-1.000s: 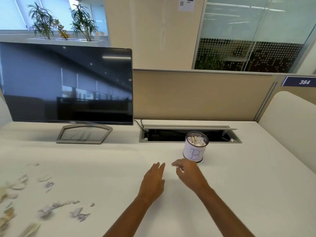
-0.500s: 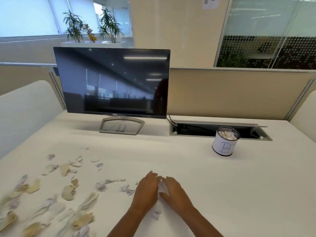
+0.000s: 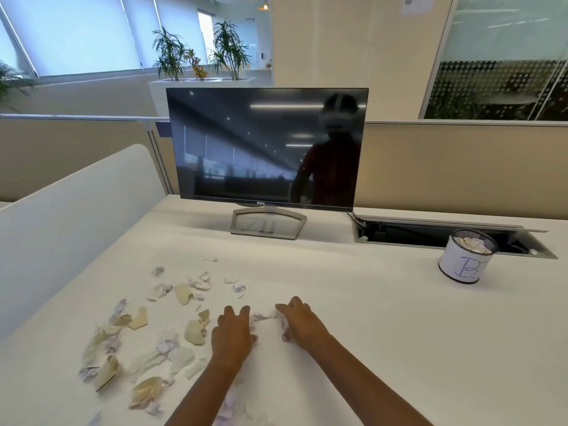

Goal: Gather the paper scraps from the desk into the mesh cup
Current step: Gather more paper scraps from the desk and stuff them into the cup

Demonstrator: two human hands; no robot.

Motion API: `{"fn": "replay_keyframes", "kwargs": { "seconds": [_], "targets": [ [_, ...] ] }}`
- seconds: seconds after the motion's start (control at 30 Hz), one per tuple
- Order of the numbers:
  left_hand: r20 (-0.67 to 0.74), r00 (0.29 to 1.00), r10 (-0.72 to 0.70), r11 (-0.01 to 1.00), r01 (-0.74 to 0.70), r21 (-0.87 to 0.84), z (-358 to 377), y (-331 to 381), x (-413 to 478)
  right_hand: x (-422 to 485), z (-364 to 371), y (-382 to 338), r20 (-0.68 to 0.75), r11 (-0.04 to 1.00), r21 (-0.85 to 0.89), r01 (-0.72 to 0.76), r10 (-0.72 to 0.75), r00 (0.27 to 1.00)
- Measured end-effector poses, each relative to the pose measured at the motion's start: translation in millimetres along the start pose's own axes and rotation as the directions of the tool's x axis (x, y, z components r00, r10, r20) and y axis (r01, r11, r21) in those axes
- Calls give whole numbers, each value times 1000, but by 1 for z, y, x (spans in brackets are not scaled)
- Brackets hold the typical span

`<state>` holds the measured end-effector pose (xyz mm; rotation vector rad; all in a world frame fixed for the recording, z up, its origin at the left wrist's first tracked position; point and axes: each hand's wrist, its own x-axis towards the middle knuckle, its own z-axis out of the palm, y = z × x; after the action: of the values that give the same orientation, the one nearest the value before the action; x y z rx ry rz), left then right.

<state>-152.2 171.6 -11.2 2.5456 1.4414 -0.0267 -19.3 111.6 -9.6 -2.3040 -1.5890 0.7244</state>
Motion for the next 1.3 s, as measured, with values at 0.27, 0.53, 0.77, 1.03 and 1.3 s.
{"fn": "replay_keyframes", "kwargs": {
  "seconds": [0.27,0.53,0.77,1.03,1.3],
  "targets": [
    [-44,999,-2,933,-14,-360,3,4,13,14,15,-22,-31,999,43,4,-2,1000],
    [-64,997,36,828,-66,-557,-4,-4,35,21,21,-20,-193,989,116,-88,109,975],
    [-200,980,19,981,-57,-186,-18,-32,76,16,7,8,-254,946,313,-85,170,952],
    [39,995,92,952,-77,-298,-3,-26,84,-10,-10,40,-277,886,452,-104,250,928],
    [-96,988,121,873,-152,-464,14,4,56,-50,-20,66,-294,833,531,-156,354,888]
  ]
}}
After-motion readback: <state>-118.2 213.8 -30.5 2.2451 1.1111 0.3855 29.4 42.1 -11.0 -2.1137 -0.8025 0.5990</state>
